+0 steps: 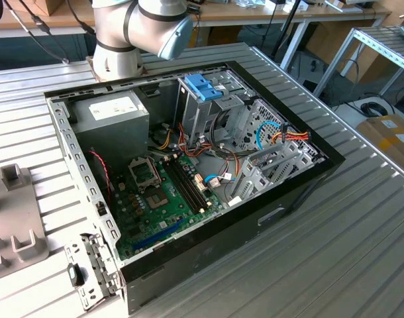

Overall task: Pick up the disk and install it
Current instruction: 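Reach for the disk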

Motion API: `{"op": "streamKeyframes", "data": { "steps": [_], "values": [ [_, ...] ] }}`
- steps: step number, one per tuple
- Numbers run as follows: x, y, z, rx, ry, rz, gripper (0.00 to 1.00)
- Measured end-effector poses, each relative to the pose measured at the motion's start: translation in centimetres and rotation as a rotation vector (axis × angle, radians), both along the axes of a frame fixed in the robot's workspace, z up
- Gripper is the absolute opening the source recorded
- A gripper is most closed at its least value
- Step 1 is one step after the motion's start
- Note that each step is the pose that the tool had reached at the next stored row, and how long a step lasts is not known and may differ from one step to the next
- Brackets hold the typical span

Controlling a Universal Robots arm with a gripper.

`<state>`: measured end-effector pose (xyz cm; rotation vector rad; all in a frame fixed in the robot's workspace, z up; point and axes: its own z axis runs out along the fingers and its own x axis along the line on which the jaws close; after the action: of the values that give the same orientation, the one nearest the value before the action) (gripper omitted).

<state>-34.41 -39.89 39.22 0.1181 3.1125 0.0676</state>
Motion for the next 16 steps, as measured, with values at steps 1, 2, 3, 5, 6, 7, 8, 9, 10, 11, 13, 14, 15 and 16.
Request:
{"op": "streamKeyframes", "data": {
  "steps": [1, 2, 3, 5, 6, 7, 8, 9, 10, 11, 13, 14, 15, 16],
  "values": [
    [-0.05, 0.0, 0.0, 0.0, 0.0, 0.0, 0.1],
    [-0.12, 0.0, 0.0, 0.0001, 0.0, 0.0, 0.1],
    [-0.18, 0.0, 0.0, 0.0, 0.0, 0.0, 0.1],
    [-0.28, 0.0, 0.0, 0.0, 0.0, 0.0, 0.1],
    [-0.37, 0.0, 0.0, 0.0, 0.0, 0.0, 0.1],
    [-0.46, 0.0, 0.0, 0.0, 0.0, 0.0, 0.1],
    [-0.53, 0.0, 0.0, 0.0, 0.0, 0.0, 0.1],
    [-0.58, 0.0, -0.01, 0.0, -0.0001, 0.0, 0.1],
    [-0.63, 0.0, -0.01, 0.0, 0.0, 0.0, 0.1],
    [-0.7, 0.0, 0.0, 0.0, 0.0, 0.0, 0.1],
    [-0.87, 0.0, -0.01, 0.0, 0.0, 0.0, 0.1],
    [-0.91, 0.0, -0.01, 0.0, 0.0, 0.0, 0.1],
    [-0.96, 0.0, -0.01, 0.0, 0.0, 0.0, 0.1],
    [-0.99, 0.0, -0.01, 0.0, 0.0, 0.0, 0.1]
  ]
}}
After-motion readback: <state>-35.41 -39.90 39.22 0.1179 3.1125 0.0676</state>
